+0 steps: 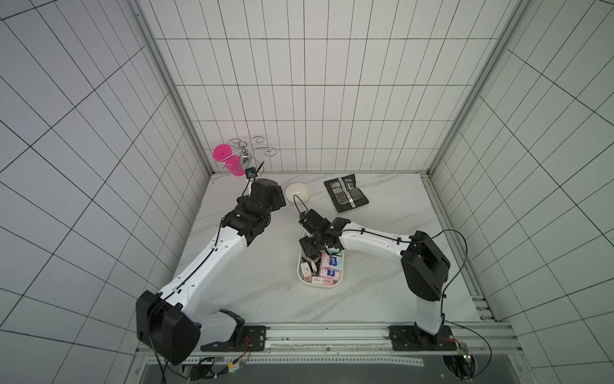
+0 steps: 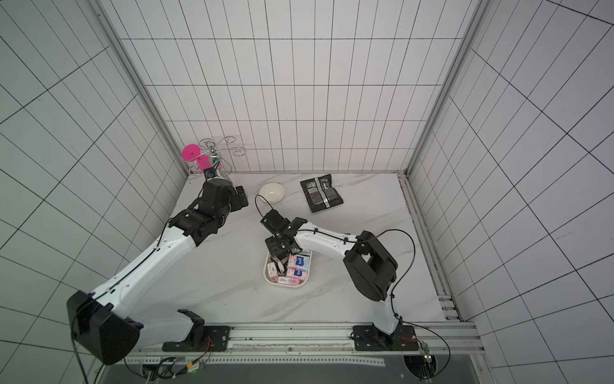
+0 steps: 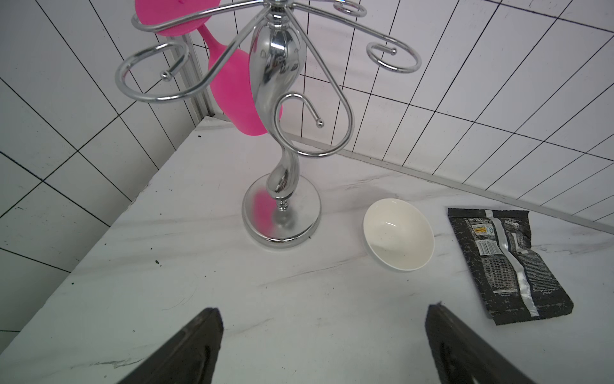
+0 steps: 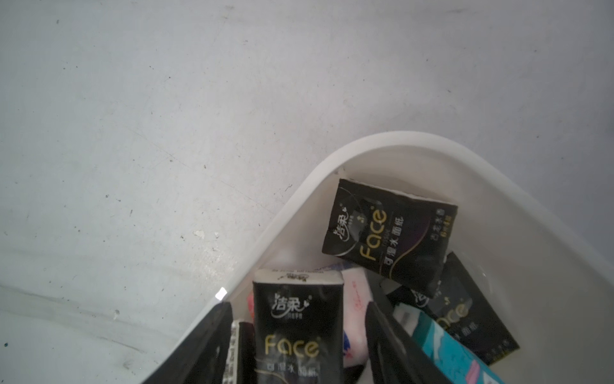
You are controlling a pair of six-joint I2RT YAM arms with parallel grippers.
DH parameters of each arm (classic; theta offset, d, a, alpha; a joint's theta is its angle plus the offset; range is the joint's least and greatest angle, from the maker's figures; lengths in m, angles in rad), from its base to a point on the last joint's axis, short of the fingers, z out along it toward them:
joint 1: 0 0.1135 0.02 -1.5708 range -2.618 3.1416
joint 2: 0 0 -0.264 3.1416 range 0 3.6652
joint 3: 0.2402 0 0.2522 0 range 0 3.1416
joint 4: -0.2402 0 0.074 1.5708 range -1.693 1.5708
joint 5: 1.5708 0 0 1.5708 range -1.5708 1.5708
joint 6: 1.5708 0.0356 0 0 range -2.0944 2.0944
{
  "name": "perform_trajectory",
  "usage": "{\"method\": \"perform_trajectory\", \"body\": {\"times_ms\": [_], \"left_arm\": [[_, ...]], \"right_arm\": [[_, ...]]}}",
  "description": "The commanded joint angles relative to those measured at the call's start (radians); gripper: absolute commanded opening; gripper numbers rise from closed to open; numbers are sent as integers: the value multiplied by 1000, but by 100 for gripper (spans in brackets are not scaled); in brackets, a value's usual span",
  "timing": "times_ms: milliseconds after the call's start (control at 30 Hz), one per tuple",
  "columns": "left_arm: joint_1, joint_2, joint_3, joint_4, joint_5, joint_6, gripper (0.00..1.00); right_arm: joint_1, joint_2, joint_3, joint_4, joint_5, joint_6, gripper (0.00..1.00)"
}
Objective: Take the pocket tissues out of the storage box
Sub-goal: Pick up the pocket tissues from the storage box.
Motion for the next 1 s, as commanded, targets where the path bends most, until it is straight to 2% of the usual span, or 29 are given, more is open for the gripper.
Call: {"method": "perform_trajectory", "body": {"times_ms": [0,467,633,967], "left_arm": [[2,-12,0,12,-6,-3,99],[2,-9,2,13,0,-6,99],[2,-12,2,13,-3,-6,98],[2,-8,6,15,2,-9,99]], "right_arm": [[1,20,-8,-31,-18,-16,67],[3,81,23,-72,-31,-49,68],[3,60,17,-45,-23,-46,56],[0,-46,20,-44,31,-49,53]]}}
